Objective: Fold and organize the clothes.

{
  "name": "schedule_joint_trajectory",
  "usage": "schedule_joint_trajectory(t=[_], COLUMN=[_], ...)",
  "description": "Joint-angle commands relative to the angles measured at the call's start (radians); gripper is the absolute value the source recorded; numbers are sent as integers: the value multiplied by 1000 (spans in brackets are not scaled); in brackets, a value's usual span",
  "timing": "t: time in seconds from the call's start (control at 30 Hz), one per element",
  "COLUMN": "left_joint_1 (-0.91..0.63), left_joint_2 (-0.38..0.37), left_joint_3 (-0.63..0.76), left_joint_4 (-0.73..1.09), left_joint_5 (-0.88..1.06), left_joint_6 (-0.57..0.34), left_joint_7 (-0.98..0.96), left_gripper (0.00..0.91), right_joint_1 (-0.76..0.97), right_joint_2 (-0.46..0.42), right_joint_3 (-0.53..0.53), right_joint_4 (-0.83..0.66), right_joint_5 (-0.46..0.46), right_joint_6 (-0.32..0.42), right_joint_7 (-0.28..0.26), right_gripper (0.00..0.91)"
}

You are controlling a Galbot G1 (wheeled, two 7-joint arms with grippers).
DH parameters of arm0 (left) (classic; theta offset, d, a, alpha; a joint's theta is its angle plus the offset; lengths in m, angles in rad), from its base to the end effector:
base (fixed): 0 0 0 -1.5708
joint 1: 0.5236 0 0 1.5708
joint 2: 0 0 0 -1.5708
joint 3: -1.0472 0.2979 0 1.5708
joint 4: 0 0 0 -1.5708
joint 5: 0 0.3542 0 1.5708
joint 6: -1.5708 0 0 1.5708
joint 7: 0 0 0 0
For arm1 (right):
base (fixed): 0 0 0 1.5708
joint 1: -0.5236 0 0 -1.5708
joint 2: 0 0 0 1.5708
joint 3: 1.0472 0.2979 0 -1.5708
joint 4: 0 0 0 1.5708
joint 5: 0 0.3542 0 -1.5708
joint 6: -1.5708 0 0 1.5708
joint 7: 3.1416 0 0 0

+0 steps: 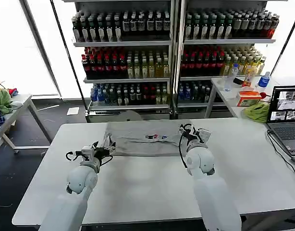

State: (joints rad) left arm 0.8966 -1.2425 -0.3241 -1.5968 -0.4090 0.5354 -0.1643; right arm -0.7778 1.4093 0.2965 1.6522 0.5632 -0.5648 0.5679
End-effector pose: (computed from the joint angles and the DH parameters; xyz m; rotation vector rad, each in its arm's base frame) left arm 0.3875 0.0267 -0.2405 -0.0715 -2.7107 -0.0314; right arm 0.4056 0.0352 -0.1768 -0.2403 -2.7620 -0.2556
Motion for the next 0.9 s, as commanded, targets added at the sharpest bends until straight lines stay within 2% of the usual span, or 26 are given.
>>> schedule_joint_trajectory(t=[0.03, 0.2, 0.47, 0.9], left_joint_1=[10, 31, 56, 27], left_joint_2=[1, 7, 23, 12], left_joint_3=[-4, -12, -21, -15], left_joint_4=[-21, -42, -70, 8], left_joint_5=[-7, -6, -6, 2], left_joint_6=[6, 6, 12, 7], left_joint_7=[-2, -8, -7, -4], left_gripper=[907, 907, 907, 907], right_joint_1=[-58, -137, -217, -231], right_joint_2=[-37, -70, -151, -153], right_joint_3=[-3, -4, -6, 5], right_joint_4=[58, 98, 158, 97], right_joint_5=[-41, -65, -138, -151], right_joint_6=[-15, -15, -17, -17], right_joint_7=[24, 34, -38, -59], right_gripper=[907, 907, 907, 907])
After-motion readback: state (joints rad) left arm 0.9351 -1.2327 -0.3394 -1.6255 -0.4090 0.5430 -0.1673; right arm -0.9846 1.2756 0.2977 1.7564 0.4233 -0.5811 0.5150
